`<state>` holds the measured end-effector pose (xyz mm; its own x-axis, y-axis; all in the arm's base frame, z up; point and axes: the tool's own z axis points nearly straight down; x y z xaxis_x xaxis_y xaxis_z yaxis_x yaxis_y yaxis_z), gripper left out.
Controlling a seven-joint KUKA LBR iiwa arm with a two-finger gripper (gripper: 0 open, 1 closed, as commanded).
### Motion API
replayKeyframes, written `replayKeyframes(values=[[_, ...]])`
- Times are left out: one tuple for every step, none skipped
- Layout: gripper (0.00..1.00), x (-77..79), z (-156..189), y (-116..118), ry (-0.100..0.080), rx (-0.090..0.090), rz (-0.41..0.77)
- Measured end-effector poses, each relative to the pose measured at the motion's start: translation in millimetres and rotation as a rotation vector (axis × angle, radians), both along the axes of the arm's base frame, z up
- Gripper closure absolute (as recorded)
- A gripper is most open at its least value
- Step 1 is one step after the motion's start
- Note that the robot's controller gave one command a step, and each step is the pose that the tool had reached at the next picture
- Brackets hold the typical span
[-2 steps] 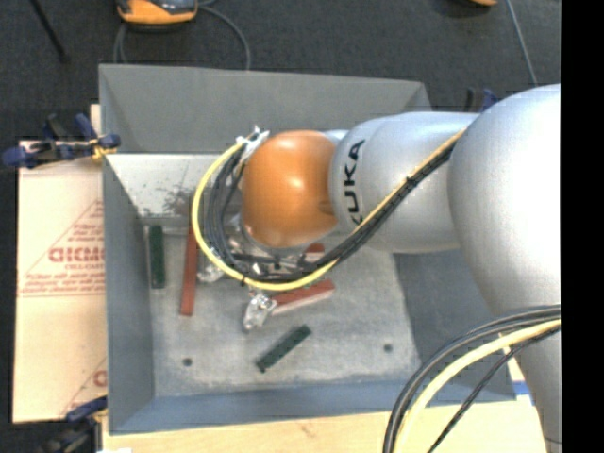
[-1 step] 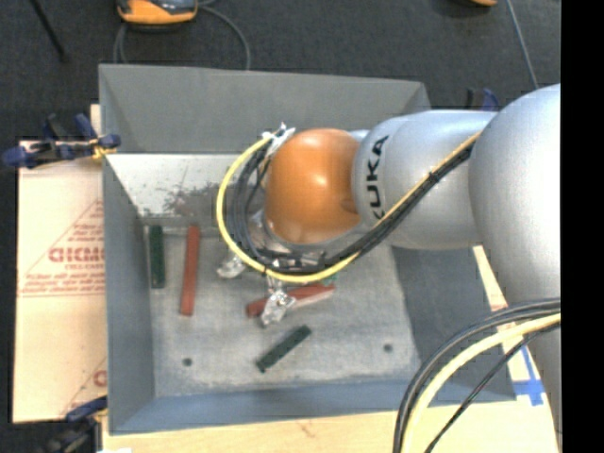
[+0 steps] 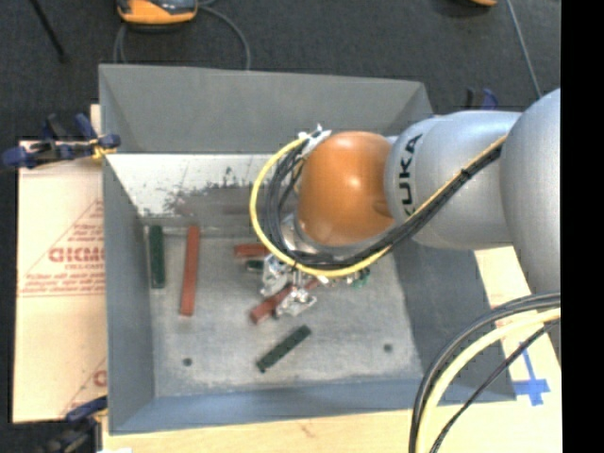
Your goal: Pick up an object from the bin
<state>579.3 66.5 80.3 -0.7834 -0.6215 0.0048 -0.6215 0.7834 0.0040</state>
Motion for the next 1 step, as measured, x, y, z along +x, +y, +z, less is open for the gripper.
replayKeyframes(values=[[1.00, 0.0, 0.1, 0.0, 0.000, 0.000, -0.001]])
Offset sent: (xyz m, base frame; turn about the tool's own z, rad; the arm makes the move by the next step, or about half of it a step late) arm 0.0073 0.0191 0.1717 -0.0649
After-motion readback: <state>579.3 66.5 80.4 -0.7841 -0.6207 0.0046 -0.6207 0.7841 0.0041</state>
